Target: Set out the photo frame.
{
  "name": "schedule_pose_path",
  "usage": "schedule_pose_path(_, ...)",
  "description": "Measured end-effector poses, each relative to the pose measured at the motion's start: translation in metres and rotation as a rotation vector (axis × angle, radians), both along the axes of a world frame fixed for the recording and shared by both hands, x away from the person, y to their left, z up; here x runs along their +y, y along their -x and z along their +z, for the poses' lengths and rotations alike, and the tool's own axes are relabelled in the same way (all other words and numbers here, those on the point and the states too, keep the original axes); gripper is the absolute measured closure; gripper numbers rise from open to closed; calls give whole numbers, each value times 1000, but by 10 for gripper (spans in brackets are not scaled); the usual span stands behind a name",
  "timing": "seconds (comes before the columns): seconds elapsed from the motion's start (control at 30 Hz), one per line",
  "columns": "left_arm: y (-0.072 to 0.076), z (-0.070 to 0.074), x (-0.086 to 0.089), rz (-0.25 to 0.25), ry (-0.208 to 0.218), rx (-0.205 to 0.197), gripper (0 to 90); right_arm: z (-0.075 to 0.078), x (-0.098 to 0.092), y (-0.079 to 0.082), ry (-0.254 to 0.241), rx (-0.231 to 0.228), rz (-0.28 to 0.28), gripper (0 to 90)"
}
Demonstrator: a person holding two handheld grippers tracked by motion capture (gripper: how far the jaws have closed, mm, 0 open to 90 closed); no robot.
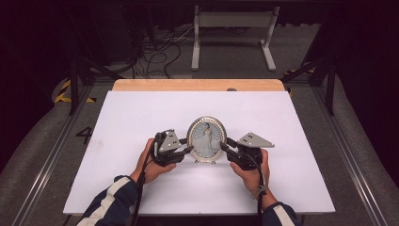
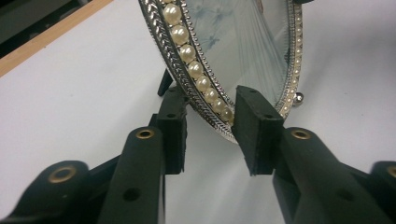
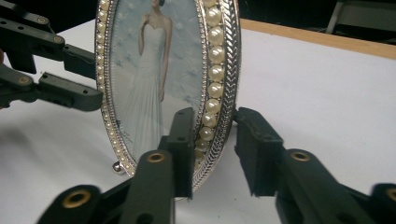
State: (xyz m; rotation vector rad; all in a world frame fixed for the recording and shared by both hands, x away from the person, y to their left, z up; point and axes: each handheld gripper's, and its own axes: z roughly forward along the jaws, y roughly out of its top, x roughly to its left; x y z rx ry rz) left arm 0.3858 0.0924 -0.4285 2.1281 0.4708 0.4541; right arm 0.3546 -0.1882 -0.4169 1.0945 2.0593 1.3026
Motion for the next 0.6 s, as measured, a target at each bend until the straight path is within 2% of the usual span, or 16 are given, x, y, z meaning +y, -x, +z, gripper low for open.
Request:
schedule_pose_path(0.1,1,-1,-3,-3,-21,-5,606,-3,1,-1,14,7,8,649)
schedule_pose_path(0.27,1,-1,0,-5,-7,6,617,-2,2,1,50,-18,11,660)
schedule_pose_path(0.43,2,0,2,-10,-14,5,630,-3,2,2,65,-23,25,687)
schedule_pose_path(0.5,2,0,2,-10,-17,2,633,-3,3,3,96,-35,28,697)
schedule_pose_path(0.6,3,0,4,-13,-22,-3,631,-4,3,4,102,-36,37,706)
